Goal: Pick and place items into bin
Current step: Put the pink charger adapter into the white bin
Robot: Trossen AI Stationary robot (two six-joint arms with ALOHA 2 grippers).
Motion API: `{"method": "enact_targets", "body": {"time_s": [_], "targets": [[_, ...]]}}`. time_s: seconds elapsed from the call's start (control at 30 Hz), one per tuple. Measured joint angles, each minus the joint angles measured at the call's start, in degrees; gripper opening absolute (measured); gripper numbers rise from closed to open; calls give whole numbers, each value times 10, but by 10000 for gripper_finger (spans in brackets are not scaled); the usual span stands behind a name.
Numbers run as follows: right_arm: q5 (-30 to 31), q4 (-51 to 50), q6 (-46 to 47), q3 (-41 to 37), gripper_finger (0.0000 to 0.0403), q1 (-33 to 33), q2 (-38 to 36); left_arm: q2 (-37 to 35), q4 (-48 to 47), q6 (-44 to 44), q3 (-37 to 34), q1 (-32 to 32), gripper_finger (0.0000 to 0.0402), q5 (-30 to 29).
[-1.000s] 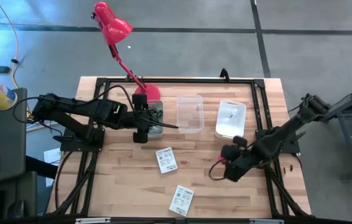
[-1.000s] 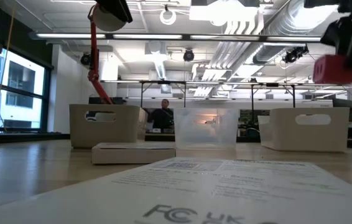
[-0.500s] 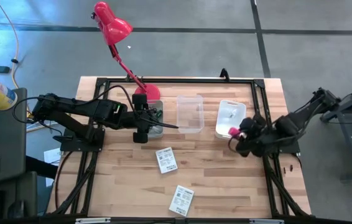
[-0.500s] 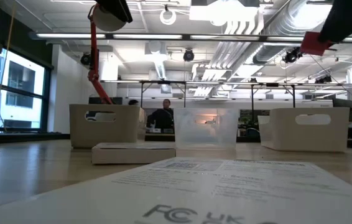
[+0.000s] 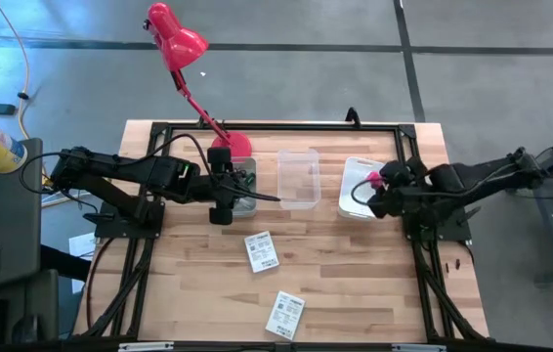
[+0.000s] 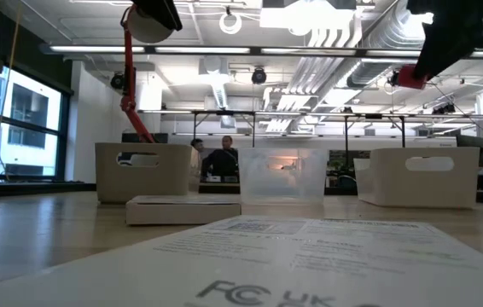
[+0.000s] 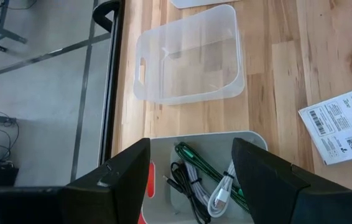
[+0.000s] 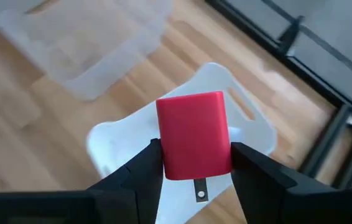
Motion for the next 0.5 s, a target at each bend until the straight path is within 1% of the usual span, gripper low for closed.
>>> {"method": "enact_targets", "body": {"time_s": [0.13,0.37,0.5], "targets": [[9,-1,-25,0,175,-51,1,0,8,0,0,0,216,-4],[17,15,-71,0,159,-121,2,0,29,9,0,0,216,-4],[13,32,-107,0,163,-150,2,0,30,9,0,0,216,-5]]}}
